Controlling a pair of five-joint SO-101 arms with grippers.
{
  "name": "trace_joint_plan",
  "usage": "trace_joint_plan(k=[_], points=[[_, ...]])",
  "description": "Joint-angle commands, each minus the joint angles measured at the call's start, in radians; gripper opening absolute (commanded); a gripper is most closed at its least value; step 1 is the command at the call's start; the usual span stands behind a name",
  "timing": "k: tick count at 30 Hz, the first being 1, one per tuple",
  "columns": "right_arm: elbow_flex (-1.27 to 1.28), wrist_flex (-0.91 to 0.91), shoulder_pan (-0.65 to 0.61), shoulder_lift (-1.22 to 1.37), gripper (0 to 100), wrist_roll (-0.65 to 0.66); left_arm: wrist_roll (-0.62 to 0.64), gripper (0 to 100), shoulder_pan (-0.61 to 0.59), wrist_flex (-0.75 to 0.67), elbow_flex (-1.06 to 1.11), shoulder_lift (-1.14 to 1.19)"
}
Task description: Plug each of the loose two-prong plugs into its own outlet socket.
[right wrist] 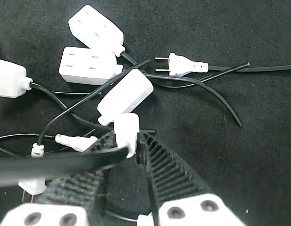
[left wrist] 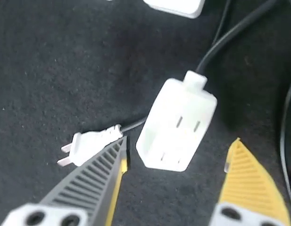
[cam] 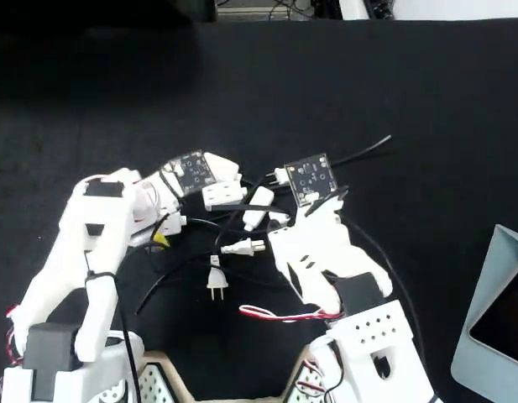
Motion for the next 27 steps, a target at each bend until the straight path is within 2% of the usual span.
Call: trace_joint_plan(k=[1,7,16,18,24,27], points=[[-0.007,-0.020,0.009,-0.012,1.2,-0.006,-0.006,30,0.031,-0.146,0.088,-0.015],[-0.007,-0.020,0.009,-0.012,1.2,-0.006,-0.006,16,0.053,-0.265,0.163,-0.018],[-0.007,-0.017,0.009,-0.012,1.2,-0.006,-0.005,3,0.059,-0.264,0.154,-0.034],[-0.007,-0.017,0.009,-0.012,1.2,-0.006,0.028,3,0.058,-0.232,0.160,-0.083],[-0.007,-0.015,0.009,-0.013,1.2,-0.006,0.103,3,0.079,-0.014,0.143,-0.381],[-0.007,-0.015,0.009,-0.013,1.2,-0.006,0.153,3,0.081,0.029,0.150,-0.535]])
